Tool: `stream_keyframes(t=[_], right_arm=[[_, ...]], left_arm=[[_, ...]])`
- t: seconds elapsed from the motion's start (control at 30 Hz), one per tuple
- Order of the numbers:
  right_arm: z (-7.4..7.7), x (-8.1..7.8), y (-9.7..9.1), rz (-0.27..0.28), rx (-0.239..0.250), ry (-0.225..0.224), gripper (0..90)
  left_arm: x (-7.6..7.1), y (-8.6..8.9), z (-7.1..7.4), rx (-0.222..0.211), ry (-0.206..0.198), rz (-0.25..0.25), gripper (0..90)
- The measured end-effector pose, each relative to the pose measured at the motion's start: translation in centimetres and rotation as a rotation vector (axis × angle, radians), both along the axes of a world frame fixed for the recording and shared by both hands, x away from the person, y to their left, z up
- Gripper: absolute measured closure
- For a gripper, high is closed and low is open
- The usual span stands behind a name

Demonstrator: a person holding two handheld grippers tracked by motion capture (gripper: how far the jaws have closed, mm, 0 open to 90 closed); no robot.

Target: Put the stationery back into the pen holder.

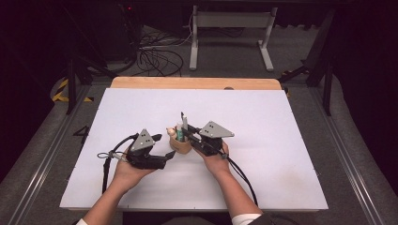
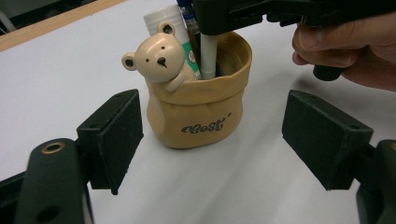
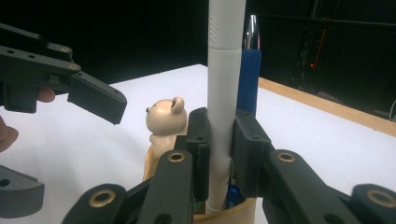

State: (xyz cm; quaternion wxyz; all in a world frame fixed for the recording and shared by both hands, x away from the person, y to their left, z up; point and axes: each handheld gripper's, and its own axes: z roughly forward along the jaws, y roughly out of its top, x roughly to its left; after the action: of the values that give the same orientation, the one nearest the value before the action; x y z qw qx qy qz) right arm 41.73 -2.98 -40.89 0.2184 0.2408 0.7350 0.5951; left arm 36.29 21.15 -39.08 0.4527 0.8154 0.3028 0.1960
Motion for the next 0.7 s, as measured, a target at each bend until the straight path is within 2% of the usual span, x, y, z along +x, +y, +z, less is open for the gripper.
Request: stream_keyframes(t=[0.7], right_arm=[[-0.41, 0.57, 0.72, 0.006, -0.025, 0.022, 78.0]], left_arm=[[0.00, 0.10, 0.03, -0.006, 0.002, 0.004, 21.1]])
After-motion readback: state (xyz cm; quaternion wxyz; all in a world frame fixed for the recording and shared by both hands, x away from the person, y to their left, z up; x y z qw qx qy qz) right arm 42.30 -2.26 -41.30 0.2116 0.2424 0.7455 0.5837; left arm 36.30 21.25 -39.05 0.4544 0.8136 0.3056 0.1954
